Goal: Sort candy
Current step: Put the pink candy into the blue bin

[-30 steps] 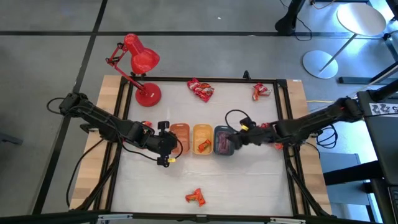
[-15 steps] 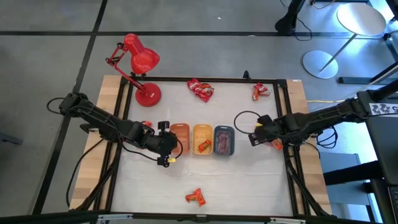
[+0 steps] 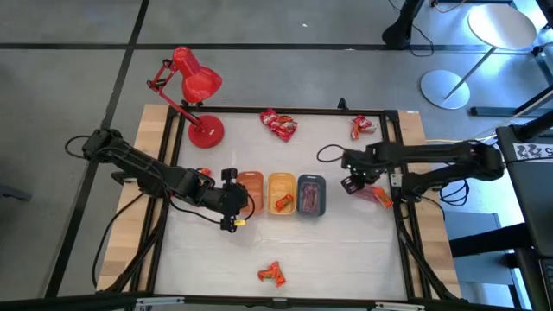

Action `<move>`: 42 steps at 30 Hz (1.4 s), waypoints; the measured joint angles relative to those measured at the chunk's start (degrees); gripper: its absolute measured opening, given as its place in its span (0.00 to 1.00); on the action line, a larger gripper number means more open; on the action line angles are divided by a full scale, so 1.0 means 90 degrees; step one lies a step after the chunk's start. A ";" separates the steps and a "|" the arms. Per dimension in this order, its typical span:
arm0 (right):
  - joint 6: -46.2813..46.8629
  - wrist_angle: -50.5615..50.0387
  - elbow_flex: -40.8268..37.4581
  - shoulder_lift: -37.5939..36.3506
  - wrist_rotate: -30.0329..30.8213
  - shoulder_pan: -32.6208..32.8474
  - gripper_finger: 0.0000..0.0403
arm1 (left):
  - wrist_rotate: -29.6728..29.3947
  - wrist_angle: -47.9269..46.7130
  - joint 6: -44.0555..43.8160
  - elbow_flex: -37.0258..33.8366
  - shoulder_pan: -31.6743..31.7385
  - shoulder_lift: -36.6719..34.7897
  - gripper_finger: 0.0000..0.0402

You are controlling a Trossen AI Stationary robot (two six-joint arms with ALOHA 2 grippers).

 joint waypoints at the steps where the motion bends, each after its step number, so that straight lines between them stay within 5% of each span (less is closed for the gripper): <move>1: -0.0320 0.0009 0.0000 0.0094 -0.0001 -0.0117 0.36 | 0.0000 0.0000 0.0000 0.0000 0.0000 0.0000 0.32; 14: -0.4386 0.0075 0.0000 0.0908 0.0186 -0.0527 0.35 | 0.0002 -0.0010 -0.0075 0.0000 -0.0002 0.0000 0.32; 31: -0.4939 0.0498 0.0058 0.0991 0.0249 -0.0525 0.35 | 0.0002 -0.0049 -0.0075 0.0000 -0.0005 0.0000 0.32; 42: -0.4991 0.0515 0.0056 0.1867 0.0169 -0.0525 0.35 | 0.0000 -0.0039 -0.0075 0.0000 -0.0005 0.0000 0.32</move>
